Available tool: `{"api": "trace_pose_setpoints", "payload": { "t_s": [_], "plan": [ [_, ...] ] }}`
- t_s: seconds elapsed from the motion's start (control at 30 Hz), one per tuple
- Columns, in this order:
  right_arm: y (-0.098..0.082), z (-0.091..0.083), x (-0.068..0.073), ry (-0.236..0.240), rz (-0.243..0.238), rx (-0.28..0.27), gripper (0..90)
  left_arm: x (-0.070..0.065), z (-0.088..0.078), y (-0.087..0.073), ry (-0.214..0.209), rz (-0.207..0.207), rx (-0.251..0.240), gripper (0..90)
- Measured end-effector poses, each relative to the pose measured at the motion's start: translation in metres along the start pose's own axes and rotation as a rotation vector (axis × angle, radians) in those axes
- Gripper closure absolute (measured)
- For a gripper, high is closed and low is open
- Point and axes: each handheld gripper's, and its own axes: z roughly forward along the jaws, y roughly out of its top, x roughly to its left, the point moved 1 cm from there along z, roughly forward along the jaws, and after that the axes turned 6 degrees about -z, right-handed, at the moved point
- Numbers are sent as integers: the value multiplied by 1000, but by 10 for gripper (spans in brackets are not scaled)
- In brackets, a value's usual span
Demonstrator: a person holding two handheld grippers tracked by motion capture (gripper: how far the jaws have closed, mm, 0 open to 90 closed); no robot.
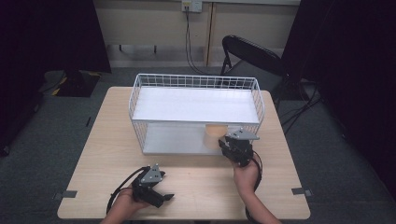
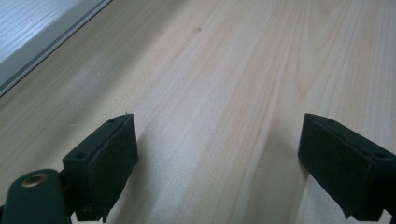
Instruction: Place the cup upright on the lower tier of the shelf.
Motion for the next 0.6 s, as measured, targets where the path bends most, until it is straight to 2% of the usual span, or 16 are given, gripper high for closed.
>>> {"api": "trace_pose_setpoints", "payload": {
  "t_s": [0.23,0.3,0.37,0.6],
  "plan": [
    [0,1,-1,10,5,-2,639,0,0,0,0,0,0,116],
    [0,-1,-1,18,4,-8,548,0,0,0,0,0,0,116],
    [0,-1,-1,20,8,-8,520,0,0,0,0,0,0,116],
    [1,-6,-1,73,14,-3,281,0,0,0,0,0,0,115]
  ]
}}
